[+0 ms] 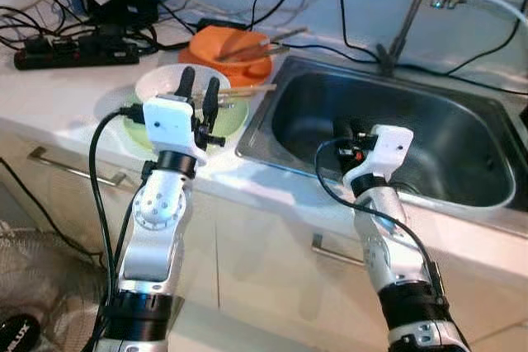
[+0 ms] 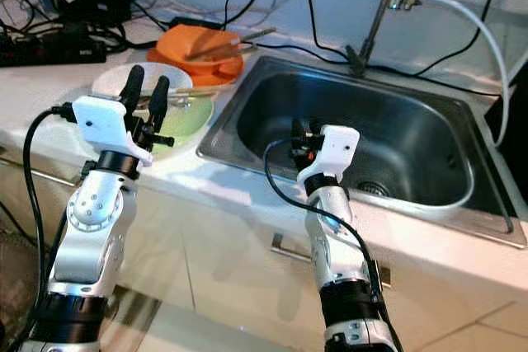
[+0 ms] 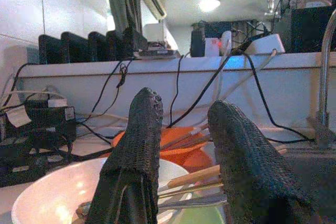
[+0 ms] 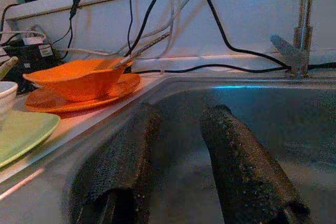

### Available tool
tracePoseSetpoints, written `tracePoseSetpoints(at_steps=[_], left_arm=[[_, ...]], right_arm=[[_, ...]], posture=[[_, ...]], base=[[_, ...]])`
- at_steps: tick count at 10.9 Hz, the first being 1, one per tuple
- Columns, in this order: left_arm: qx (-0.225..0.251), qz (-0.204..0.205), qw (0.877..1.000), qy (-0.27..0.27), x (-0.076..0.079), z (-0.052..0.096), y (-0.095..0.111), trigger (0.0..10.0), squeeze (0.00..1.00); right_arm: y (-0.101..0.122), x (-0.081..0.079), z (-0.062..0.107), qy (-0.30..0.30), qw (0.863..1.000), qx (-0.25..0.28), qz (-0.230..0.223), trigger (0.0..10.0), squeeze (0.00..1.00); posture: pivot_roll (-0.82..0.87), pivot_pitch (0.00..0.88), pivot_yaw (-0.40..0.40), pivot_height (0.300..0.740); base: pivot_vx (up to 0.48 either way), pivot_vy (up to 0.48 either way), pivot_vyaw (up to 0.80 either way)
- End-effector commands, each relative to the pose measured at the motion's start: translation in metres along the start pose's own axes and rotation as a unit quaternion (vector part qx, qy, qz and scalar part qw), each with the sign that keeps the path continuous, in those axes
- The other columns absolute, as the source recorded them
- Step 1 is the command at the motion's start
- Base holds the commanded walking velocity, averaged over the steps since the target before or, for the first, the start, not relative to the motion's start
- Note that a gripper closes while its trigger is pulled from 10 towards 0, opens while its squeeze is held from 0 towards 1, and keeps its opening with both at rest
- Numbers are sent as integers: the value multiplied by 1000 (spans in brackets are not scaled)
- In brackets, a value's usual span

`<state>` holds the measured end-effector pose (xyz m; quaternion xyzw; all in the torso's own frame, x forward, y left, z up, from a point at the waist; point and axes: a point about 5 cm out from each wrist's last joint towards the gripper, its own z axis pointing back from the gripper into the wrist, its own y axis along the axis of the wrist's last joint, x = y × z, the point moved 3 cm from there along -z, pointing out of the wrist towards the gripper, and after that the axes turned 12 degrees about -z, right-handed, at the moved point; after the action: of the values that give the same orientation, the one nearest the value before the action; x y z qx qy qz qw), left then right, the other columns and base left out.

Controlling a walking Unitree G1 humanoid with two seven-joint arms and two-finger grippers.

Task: Kitchen organization

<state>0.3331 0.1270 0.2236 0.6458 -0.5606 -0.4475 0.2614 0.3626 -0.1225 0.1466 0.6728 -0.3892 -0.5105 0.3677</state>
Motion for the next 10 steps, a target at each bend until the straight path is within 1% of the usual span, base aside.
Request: tracePoseSetpoints(at_steps=[1,2,3,4,5,6,7,8,9,10], left_arm=[[11,3,1000,-10,5,-1,6,10000,0],[7,3,1000,-29,8,2,5,10000,0],[7,3,999,-35,8,4,6,10000,0],[6,-1,999,-45,7,8,7,10000,0],[-10,-44,995,-87,15,20,-2,10000,0],[-19,-69,992,-107,19,28,-8,10000,0],[-18,-92,988,-120,21,32,-10,10000,0],[-17,-140,979,-144,24,38,-11,10000,0],[-20,-171,975,-143,20,39,-12,10000,0],[-19,-222,965,-141,15,34,-12,10000,0]], right_arm=[[3,3,-1,-4,1000,3,10,10000,0],[3,3,-1,-4,1000,2,9,10000,0],[3,3,-1,-4,1000,3,8,10000,0],[3,3,-1,-6,1000,3,5,10000,0],[3,4,-1,-8,1000,3,3,10000,0],[2,4,-1,-8,1000,2,0,10000,0],[1,3,-1,-7,1000,2,-1,10000,0],[1,2,-1,-4,1000,1,-3,10000,0],[0,1,-2,-2,1000,0,-4,10000,0],[-1,0,-3,2,1000,-2,-5,10000,0]], posture=[[210,42,-65,740],[210,43,-65,740],[210,44,-64,740],[212,45,-64,740],[212,45,-64,740],[219,43,-66,740],[221,42,-66,740],[223,38,-68,740],[228,35,-71,740],[234,27,-73,740]], base=[[0,0,0],[0,0,0],[0,0,0],[0,0,0],[0,0,0],[0,0,0],[0,0,0],[0,0,0],[0,0,0],[0,0,0]])
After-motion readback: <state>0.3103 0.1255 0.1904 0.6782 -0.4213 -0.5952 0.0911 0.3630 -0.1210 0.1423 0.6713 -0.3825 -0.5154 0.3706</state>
